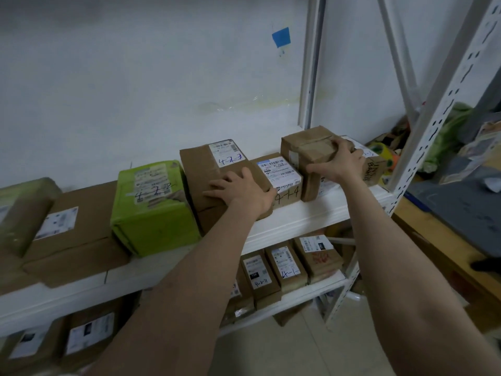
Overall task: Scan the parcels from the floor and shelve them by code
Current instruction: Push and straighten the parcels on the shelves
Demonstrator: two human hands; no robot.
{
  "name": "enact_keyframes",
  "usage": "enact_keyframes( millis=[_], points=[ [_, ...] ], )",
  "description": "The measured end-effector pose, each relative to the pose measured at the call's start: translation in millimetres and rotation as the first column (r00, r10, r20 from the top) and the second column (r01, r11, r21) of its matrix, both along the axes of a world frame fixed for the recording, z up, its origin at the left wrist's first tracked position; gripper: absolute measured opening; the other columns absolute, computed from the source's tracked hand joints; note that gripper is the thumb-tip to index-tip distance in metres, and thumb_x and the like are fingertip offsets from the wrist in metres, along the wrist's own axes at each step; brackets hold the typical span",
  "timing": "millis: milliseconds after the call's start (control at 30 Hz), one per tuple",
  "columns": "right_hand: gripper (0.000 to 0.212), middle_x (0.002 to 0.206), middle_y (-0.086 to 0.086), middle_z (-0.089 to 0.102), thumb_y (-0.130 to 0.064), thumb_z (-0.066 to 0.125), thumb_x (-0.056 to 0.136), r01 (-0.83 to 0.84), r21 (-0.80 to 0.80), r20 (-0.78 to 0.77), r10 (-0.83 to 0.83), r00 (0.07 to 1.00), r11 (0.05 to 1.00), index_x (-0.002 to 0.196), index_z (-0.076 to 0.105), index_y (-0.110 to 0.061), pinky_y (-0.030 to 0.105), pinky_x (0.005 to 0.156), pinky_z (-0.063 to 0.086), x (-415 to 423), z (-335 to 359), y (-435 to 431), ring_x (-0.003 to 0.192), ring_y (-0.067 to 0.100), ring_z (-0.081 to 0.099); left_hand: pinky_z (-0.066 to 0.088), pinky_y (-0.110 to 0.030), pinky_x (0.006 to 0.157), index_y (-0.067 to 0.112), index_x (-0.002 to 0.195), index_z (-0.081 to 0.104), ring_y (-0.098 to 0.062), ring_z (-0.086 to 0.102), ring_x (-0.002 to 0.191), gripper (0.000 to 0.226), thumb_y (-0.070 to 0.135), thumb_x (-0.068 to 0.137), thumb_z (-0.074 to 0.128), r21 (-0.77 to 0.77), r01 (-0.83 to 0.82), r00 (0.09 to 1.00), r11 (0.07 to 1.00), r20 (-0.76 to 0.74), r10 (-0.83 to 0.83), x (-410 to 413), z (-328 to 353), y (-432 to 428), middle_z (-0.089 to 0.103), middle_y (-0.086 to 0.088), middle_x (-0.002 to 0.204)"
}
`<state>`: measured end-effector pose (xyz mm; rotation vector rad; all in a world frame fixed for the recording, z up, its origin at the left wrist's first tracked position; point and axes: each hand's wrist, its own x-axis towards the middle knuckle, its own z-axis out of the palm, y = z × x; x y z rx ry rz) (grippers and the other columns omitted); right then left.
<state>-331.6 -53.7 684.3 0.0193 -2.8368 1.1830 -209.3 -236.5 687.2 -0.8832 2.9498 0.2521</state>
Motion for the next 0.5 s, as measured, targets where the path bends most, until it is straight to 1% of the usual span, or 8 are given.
enact_keyframes(
  millis=[67,167,267,333,400,500],
  points=[
    [0.109,0.152,0.024,0.02,-0.049,0.083,0.066,-0.014,-0.011,0.009,0.014,1.0,1.0,0.153,0.021,-0.034,0.051,0.111,0.029,3,0,0,0.142,0.043,0.016,0.013,-0.079,0.109,0.018,0.151,0.023,-0.061,0.012,0.142,0.095,0.081,0.083,0.043,0.004,0.005,1.0,1.0,-0.002,-0.005,1,0,0,0.02,-0.027,0.158],
    [0.113,0.156,0.024,0.011,-0.05,0.084,0.066,0.005,-0.087,0.006,-0.004,1.0,0.996,0.155,0.016,-0.036,0.053,0.115,0.024,12,-5,-5,0.145,0.044,0.01,0.013,-0.078,0.109,0.018,0.152,0.021,-0.06,0.013,0.142,0.097,0.082,0.083,0.042,0.008,0.019,1.0,1.0,-0.008,-0.019,1,-2,-3,0.019,-0.027,0.159],
    [0.116,0.161,0.022,0.0,-0.048,0.086,0.067,0.05,-0.181,-0.065,-0.063,0.996,0.982,0.156,0.012,-0.035,0.052,0.117,0.019,30,-17,-12,0.149,0.04,0.004,0.011,-0.076,0.111,0.018,0.154,0.019,-0.056,0.014,0.144,0.096,0.081,0.085,0.04,0.038,0.039,0.997,0.999,-0.063,-0.037,6,-1,-6,0.02,-0.025,0.159],
    [0.117,0.163,0.017,-0.002,-0.046,0.086,0.068,0.056,-0.246,-0.127,-0.089,0.988,0.968,0.157,0.012,-0.032,0.051,0.118,0.019,45,-29,-15,0.151,0.035,0.003,0.01,-0.074,0.113,0.016,0.15,0.025,-0.053,0.016,0.145,0.089,0.077,0.087,0.041,0.061,0.064,0.99,0.996,-0.128,-0.056,14,-3,-7,0.025,-0.025,0.158],
    [0.116,0.164,0.013,0.002,-0.047,0.086,0.069,0.071,-0.306,-0.158,-0.124,0.98,0.949,0.158,0.013,-0.028,0.048,0.118,0.02,60,-43,-17,0.152,0.031,0.006,0.01,-0.072,0.115,0.015,0.14,0.036,-0.049,0.018,0.146,0.076,0.071,0.09,0.045,0.049,0.104,0.973,0.993,-0.211,-0.091,28,-9,-7,0.032,-0.023,0.153],
    [0.11,0.164,0.007,0.012,-0.046,0.083,0.073,0.1,-0.35,-0.158,-0.164,0.974,0.931,0.158,0.017,-0.024,0.047,0.119,0.027,87,-64,-20,0.151,0.026,0.016,0.014,-0.061,0.12,0.011,0.132,0.046,-0.043,0.021,0.148,0.062,0.056,0.091,0.056,-0.001,0.204,0.901,0.979,-0.391,-0.188,62,-30,-12,0.042,-0.019,0.148]
  ],
)
